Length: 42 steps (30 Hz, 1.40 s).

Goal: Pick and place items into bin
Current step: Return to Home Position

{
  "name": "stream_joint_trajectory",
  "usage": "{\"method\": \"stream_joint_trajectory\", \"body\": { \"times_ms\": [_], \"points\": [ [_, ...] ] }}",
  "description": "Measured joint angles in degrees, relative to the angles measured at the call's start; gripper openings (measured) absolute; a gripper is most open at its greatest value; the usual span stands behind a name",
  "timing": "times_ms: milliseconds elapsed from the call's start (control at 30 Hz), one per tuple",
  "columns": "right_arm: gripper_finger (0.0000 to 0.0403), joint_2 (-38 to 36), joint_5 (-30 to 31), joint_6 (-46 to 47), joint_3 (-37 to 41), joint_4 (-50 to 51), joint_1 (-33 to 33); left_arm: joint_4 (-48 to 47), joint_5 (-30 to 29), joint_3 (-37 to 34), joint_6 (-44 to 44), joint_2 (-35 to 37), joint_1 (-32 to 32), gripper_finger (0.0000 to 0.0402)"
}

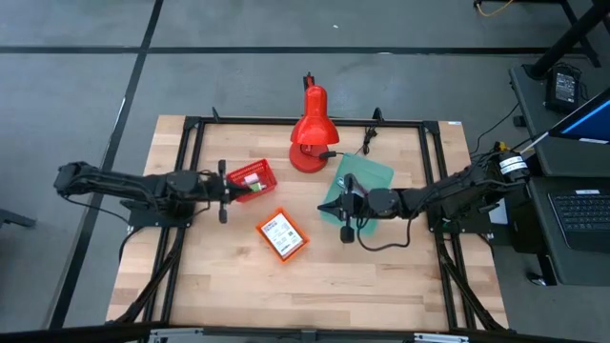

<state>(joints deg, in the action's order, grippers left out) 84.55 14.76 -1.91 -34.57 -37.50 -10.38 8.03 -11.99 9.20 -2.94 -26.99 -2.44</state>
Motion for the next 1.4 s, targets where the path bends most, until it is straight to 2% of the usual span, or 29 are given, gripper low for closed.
{"method": "stream_joint_trajectory", "body": {
  "times_ms": [133,267,500,667,833,933,1033,1400],
  "points": [
    [0.0,-0.2,-0.02,0.22,0.0,0.02,1.01,-0.72,2.89,-0.42,-3.28,5.36,0.07,0.0002],
    [0.0,-2.29,-0.02,-0.22,0.0,0.23,1.01,-3.11,3.01,-0.42,-4.78,10.24,0.07,0.0002],
    [0.0,-11.59,-0.94,-0.64,0.0,8.07,0.95,-8.31,2.7,-0.45,-5.03,15.76,0.07,0.0002],
    [0.0,-17.44,-0.9,0.15,0.09,14.76,-0.27,-5.82,2.1,-3.86,-7.28,19.55,0.07,0.0001],
    [0.0,-19.63,-0.66,0.37,4.74,8.47,-2.7,-2.49,0.48,-8.07,-8.88,24.31,0.07,0.0002],
    [0.0,-20.36,3.52,0.16,8.48,4.47,-4.71,-2.44,-0.84,-8.75,-10.12,26.94,0.07,0.0001],
    [0.0,-22.86,6.44,0.28,10.96,3.86,-6.03,-3.51,-2.03,-8.73,-10.33,26.98,0.66,0.0003],
    [0.0,-37.77,6.64,-2.15,19.79,4.52,-8.47,-5.35,1.99,-8.73,-8.76,26.94,6.41,0.0002]
  ]
}}
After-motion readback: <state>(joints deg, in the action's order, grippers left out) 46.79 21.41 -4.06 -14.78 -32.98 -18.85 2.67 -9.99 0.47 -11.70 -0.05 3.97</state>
